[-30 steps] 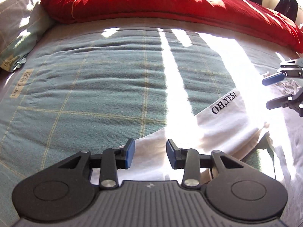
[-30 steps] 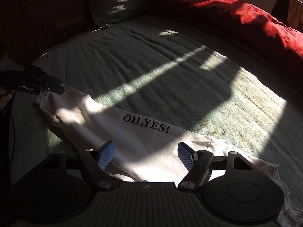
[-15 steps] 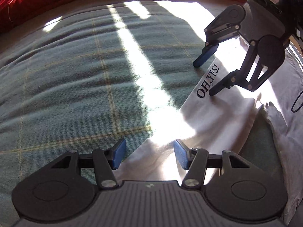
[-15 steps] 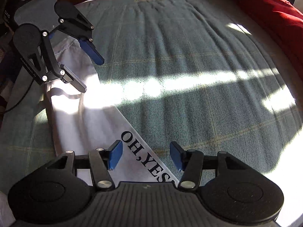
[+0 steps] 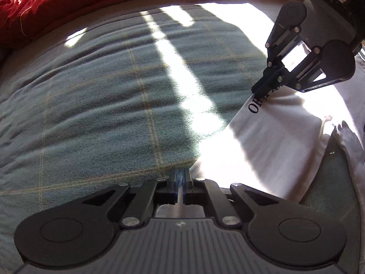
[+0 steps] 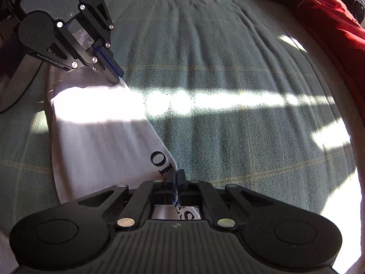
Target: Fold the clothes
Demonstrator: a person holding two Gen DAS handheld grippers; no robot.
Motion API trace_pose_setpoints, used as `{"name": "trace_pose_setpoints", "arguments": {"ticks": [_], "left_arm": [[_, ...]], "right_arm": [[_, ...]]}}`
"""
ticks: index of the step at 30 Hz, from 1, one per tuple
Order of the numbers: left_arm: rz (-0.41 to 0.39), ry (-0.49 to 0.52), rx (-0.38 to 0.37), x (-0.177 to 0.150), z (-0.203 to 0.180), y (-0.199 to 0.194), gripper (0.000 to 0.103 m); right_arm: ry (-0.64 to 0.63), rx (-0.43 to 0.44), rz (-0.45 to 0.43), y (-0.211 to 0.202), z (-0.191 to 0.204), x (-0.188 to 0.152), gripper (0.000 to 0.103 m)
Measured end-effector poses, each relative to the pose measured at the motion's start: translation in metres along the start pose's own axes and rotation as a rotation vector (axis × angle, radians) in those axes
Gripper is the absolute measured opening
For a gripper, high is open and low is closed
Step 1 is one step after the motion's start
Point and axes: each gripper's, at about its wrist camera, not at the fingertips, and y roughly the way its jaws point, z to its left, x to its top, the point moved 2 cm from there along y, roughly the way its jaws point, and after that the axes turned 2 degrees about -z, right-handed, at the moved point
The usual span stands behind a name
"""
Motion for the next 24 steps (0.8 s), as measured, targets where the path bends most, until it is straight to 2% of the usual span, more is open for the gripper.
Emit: {"name": "trace_pose_setpoints", "arguments": {"ticks": [1, 4, 5, 11, 17, 21, 24], "left_arm": [[0.004, -0.024, 0.018, -0.001, 0.004, 0.001, 0.002], [-0.056, -0.067, 0.056, -0.002, 0.003, -0.019, 0.005], [-0.079, -0.077, 0.050, -0.001, 0.002, -0.029, 0.005], [-0.123, -0.057, -0.058, -0.011, -0.051, -0.066, 0.008], [-0.063, -0.125, -0.135, -0.037, -0.086, -0.051, 0.008], [-0.093, -0.155, -0.097, -0.044, -0.087, -0.040, 0.009], [-0.080, -0.215, -0.090, -0.041, -0.076, -0.027, 0.009]], "right_arm": [[0.029, -0.006, -0.004, 0.001, -0.004, 0.000, 0.002], [0.119, 0.004, -0.023, -0.010, 0.002, -0.005, 0.005], [0.149, 0.010, -0.031, -0.015, 0.005, -0.007, 0.009], [0.331, 0.044, -0.075, -0.042, 0.028, -0.022, 0.010], [0.478, 0.072, -0.101, -0.057, 0.055, -0.038, 0.010], [0.511, 0.087, -0.099, -0.046, 0.072, -0.044, 0.010], [0.522, 0.069, -0.098, -0.031, 0.074, -0.042, 0.010]]}}
